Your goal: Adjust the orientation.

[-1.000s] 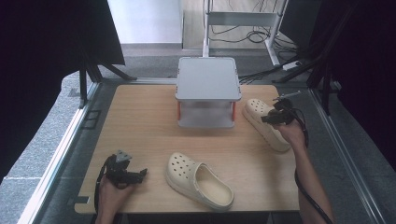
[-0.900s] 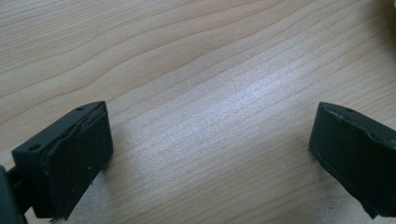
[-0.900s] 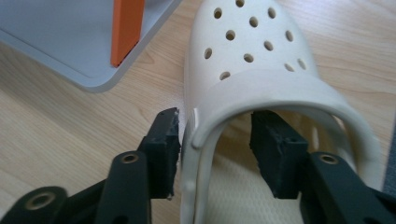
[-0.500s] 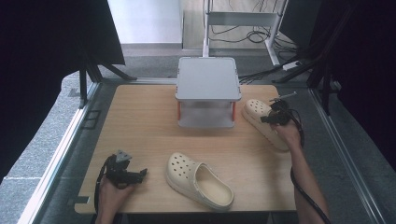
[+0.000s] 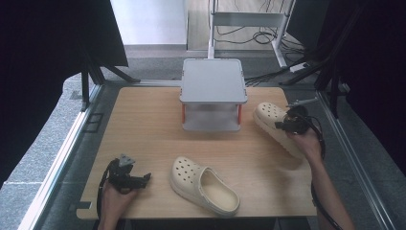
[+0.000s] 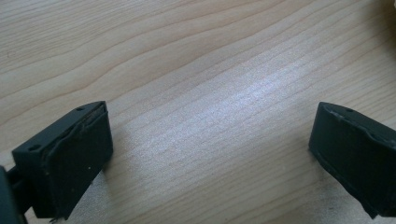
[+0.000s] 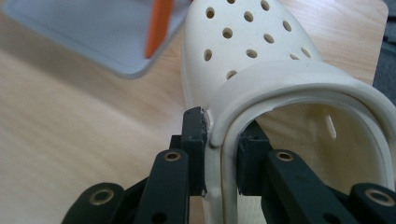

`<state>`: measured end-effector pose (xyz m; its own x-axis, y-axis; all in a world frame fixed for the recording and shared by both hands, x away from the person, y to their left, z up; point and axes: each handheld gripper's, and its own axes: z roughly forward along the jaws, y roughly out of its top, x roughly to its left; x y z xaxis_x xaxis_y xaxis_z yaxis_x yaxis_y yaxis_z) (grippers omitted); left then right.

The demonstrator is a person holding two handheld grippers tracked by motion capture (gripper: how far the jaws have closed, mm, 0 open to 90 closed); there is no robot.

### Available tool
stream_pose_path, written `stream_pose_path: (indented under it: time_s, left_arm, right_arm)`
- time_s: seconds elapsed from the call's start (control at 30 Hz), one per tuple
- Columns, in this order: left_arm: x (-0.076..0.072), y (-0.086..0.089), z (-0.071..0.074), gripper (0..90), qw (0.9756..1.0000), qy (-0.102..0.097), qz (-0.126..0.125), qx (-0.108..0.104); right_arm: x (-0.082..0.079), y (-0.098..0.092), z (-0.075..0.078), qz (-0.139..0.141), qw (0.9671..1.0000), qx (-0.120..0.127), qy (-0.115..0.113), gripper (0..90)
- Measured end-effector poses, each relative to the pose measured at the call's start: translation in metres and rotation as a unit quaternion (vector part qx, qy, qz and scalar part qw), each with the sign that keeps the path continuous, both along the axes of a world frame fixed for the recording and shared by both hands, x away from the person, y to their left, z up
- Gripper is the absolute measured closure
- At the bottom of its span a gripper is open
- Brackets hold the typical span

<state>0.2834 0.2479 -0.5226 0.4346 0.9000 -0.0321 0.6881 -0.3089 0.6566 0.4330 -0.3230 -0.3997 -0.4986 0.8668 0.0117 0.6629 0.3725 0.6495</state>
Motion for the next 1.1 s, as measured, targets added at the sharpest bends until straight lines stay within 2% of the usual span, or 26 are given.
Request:
stream_pose_path:
  time_s: [0.07,0.1,0.2,0.23,0.3,0.4,0.5,0.53,0.57,0.67,0.7,0.8,0.83,0.87,1.1]
  left_arm:
    - [0.000,0.000,0.000,0.0,1.0000,0.000,0.000,0.000]
    - [0.000,0.000,0.000,0.0,1.0000,0.000,0.000,0.000]
    - [0.000,0.000,0.000,0.0,1.0000,0.000,0.000,0.000]
    - [0.000,0.000,0.000,0.0,1.0000,0.000,0.000,0.000]
    - [0.000,0.000,0.000,0.0,1.0000,0.000,0.001,0.000]
    - [0.000,0.000,0.000,0.0,1.0000,-0.001,-0.001,0.001]
    - [0.000,0.000,0.000,0.0,1.0000,-0.001,0.000,0.000]
    - [0.000,0.000,0.000,0.0,1.0000,-0.001,-0.001,0.001]
    - [0.000,0.000,0.000,0.0,1.0000,-0.001,-0.001,0.001]
    - [0.000,0.000,0.000,0.0,1.0000,-0.001,0.000,0.001]
    - [0.000,0.000,0.000,0.0,1.0000,-0.001,0.000,0.000]
    - [0.000,0.000,0.000,0.0,1.0000,-0.001,-0.001,0.000]
    - [0.000,0.000,0.000,0.0,1.0000,0.000,-0.001,0.001]
    - [0.000,0.000,0.000,0.0,1.0000,0.000,-0.001,0.001]
    - [0.000,0.000,0.000,0.0,1.0000,-0.001,-0.001,0.001]
  right_arm:
    - [-0.018,0.009,0.011,0.016,0.9998,-0.003,-0.012,76.3]
    - [-0.018,0.009,0.011,0.016,0.9998,-0.003,-0.012,76.3]
    - [-0.034,0.022,0.020,0.031,0.9994,-0.005,-0.017,76.2]
    - [-0.044,0.032,0.023,0.046,0.9987,-0.003,-0.018,76.1]
    - [-0.047,0.035,0.024,0.051,0.9985,-0.002,-0.019,76.0]
    - [-0.058,0.051,0.025,0.074,0.9971,0.002,-0.019,75.9]
    - [-0.068,0.077,0.018,0.103,0.9946,0.004,-0.012,75.7]
    - [-0.068,0.077,0.018,0.103,0.9946,0.004,-0.012,75.7]
    - [-0.072,0.090,0.014,0.117,0.9931,0.003,-0.009,75.4]
    - [-0.077,0.110,0.006,0.140,0.9902,0.004,-0.001,75.1]
    - [-0.077,0.110,0.006,0.140,0.9902,0.004,-0.001,75.1]
    - [-0.081,0.130,-0.003,0.157,0.9876,0.007,0.006,74.9]
    - [-0.083,0.141,-0.008,0.168,0.9857,0.010,0.009,74.9]
    - [-0.083,0.141,-0.008,0.168,0.9857,0.010,0.009,74.9]
    - [-0.087,0.182,-0.023,0.192,0.9811,0.010,0.019,75.0]
